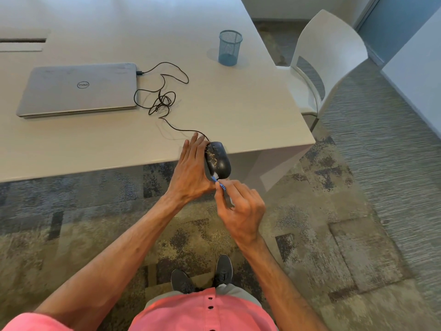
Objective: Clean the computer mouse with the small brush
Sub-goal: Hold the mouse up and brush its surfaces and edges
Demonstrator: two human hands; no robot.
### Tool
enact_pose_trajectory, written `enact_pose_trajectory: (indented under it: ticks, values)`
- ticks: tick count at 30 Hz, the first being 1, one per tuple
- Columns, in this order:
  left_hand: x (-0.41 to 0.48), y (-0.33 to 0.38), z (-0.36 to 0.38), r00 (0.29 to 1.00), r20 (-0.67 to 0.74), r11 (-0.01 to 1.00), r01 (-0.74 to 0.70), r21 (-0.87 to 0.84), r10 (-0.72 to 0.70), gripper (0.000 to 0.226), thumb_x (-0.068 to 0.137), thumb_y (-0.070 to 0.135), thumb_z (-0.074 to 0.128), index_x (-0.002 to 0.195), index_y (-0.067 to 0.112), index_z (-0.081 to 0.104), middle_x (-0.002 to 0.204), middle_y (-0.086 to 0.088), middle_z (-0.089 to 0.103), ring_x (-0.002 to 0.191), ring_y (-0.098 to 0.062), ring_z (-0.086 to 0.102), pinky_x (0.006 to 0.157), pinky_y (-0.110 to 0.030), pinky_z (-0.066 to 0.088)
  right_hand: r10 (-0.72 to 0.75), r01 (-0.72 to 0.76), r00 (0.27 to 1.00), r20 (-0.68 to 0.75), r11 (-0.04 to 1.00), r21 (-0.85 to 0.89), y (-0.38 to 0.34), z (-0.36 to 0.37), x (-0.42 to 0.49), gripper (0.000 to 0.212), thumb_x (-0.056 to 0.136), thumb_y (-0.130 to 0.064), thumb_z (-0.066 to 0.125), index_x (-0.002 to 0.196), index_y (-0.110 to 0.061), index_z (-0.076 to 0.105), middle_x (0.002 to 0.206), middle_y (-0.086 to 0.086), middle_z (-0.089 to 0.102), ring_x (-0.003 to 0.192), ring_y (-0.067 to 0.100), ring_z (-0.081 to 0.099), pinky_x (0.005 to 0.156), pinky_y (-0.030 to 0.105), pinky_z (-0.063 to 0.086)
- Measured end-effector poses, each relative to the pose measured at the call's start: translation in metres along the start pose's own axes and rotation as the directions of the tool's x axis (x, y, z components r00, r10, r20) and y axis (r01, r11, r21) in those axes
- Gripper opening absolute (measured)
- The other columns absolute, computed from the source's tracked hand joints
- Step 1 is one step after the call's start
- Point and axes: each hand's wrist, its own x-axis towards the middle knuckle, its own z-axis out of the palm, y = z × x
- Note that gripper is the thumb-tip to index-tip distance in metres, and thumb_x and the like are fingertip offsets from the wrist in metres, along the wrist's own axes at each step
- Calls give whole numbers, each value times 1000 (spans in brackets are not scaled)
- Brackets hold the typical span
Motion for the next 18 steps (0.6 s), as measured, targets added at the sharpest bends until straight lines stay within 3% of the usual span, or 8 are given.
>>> enact_pose_trajectory:
  ticks: [3,6,8,10,14,18]
  values:
    - [0,-2,0,1000,-3,1000,-12,-8,12,134,80,87,68,173,-3,33,184,-20,29,178,-32,10,145,-48,3,17,-18,1000,15,999,40,-2,1,1,13,105,-26,77,110,-17,84,97,-8,82,75,7,72,60,28,48]
    - [-1,-2,0,1000,-18,1000,-20,-14,19,137,80,91,71,171,-5,35,183,-21,31,177,-33,13,145,-51,5,66,-64,998,-20,992,110,1,-1,6,15,108,-28,74,112,-17,84,98,-9,82,73,-3,62,61,21,45]
    - [0,-1,-1,999,-29,1000,-18,-19,17,139,79,96,66,171,-5,35,183,-20,32,177,-33,14,145,-53,6,79,-71,995,-67,991,111,5,-3,10,21,110,-32,70,113,-16,84,98,-8,82,72,-7,55,62,18,44]
    - [1,0,-1,999,-41,999,-11,-31,10,138,78,95,67,170,-4,36,182,-19,34,177,-33,16,145,-51,6,77,-71,992,-99,995,71,10,-5,16,23,111,-33,69,114,-15,84,98,-7,82,71,-4,58,61,20,47]
    - [2,2,-1,999,-51,999,-21,-45,19,136,78,91,70,169,-4,38,181,-19,34,177,-33,16,145,-51,6,-28,21,995,-98,997,-72,17,-3,20,18,108,-28,74,112,-14,85,94,-5,82,68,7,67,57,29,50]
    - [3,0,1,999,-32,999,-10,-30,9,132,81,87,65,170,-6,35,183,-21,31,177,-33,13,145,-52,7,-129,125,991,-33,987,-100,14,2,13,18,107,-26,74,112,-13,86,95,-4,83,67,9,69,54,29,45]
